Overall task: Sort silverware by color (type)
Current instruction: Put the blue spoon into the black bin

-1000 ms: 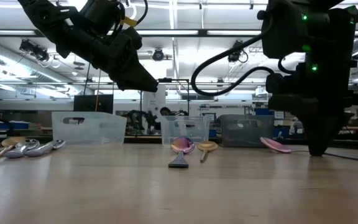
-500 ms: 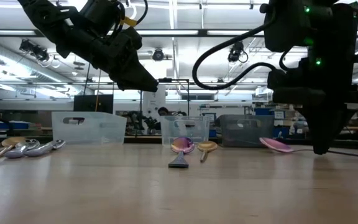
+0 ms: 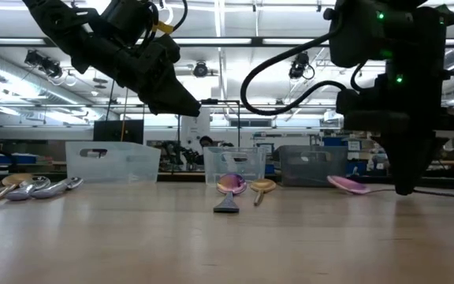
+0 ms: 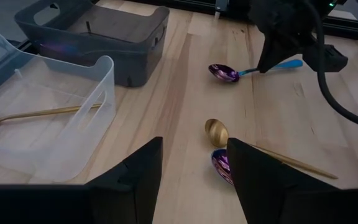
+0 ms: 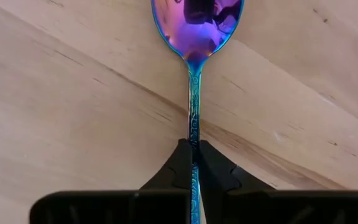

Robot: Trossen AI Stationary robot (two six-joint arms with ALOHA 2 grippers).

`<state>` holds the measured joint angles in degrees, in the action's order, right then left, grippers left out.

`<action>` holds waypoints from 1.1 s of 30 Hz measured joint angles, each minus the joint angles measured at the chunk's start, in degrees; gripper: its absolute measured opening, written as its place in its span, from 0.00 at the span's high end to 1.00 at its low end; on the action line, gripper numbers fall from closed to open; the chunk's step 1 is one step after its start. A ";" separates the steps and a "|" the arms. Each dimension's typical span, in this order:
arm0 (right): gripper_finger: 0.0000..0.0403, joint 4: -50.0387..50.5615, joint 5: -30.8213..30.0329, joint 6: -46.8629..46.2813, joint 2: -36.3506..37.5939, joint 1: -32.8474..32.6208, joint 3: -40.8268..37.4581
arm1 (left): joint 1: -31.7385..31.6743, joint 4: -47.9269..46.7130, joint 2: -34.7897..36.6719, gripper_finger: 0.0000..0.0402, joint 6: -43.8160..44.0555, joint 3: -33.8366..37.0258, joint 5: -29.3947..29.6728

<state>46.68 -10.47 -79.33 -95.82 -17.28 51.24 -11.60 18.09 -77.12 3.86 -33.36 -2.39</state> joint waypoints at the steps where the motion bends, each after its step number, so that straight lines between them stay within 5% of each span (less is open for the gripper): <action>1: 0.96 0.00 0.22 0.59 0.22 0.37 0.00 | 0.00 0.00 0.00 0.53 0.00 0.00 0.00; 33: 0.96 -3.40 0.56 14.55 18.09 9.30 0.09 | 0.00 -0.91 0.00 0.53 -0.11 0.02 0.02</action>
<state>43.27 -9.91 -64.78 -77.73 -7.98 51.33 -11.60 17.18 -77.12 3.75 -33.35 -2.37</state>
